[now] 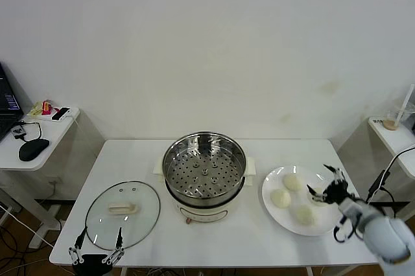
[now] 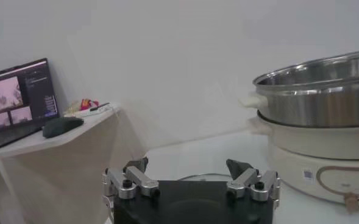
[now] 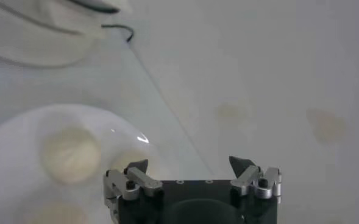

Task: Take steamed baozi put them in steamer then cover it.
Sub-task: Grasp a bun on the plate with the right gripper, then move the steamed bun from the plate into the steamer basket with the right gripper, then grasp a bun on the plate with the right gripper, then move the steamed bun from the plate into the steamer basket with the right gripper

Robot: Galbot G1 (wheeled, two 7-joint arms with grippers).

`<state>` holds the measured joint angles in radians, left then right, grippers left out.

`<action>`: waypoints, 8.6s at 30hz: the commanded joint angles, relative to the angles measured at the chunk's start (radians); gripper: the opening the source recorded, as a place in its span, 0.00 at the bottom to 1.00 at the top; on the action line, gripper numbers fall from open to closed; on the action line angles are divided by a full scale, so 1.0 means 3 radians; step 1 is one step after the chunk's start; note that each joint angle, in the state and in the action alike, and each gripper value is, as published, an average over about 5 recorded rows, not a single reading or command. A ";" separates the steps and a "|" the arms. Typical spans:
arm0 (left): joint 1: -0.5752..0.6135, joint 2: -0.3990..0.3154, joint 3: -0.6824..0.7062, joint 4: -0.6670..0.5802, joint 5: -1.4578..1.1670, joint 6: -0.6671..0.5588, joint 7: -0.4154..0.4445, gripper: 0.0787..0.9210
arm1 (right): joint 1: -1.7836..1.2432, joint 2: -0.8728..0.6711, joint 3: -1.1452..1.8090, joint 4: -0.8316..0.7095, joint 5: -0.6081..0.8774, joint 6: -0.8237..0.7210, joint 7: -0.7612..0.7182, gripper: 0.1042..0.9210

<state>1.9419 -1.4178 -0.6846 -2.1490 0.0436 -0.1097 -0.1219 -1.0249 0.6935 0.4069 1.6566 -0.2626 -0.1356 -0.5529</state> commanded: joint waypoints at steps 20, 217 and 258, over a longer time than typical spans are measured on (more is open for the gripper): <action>-0.0105 -0.0033 -0.0109 0.0071 0.0028 0.0080 0.0015 0.88 | 0.3212 0.0054 -0.3545 -0.1722 -0.0047 0.0260 -0.1771 0.88; -0.0575 0.0474 -0.0377 0.0250 -0.0314 0.0334 0.0117 0.88 | 0.3247 0.0084 -0.4428 -0.1072 0.0570 -0.0463 -0.1231 0.87; -0.0675 0.0540 -0.0307 0.0170 -0.0321 0.0368 0.0114 0.88 | 0.5782 0.0703 -0.5430 -0.0339 0.2348 -0.1133 -0.1157 0.65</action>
<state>1.7392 -1.2563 -0.7777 -2.0977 -0.0526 0.0006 -0.0879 0.5308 0.7203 -1.1380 1.5250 0.2475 -0.3801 -0.9594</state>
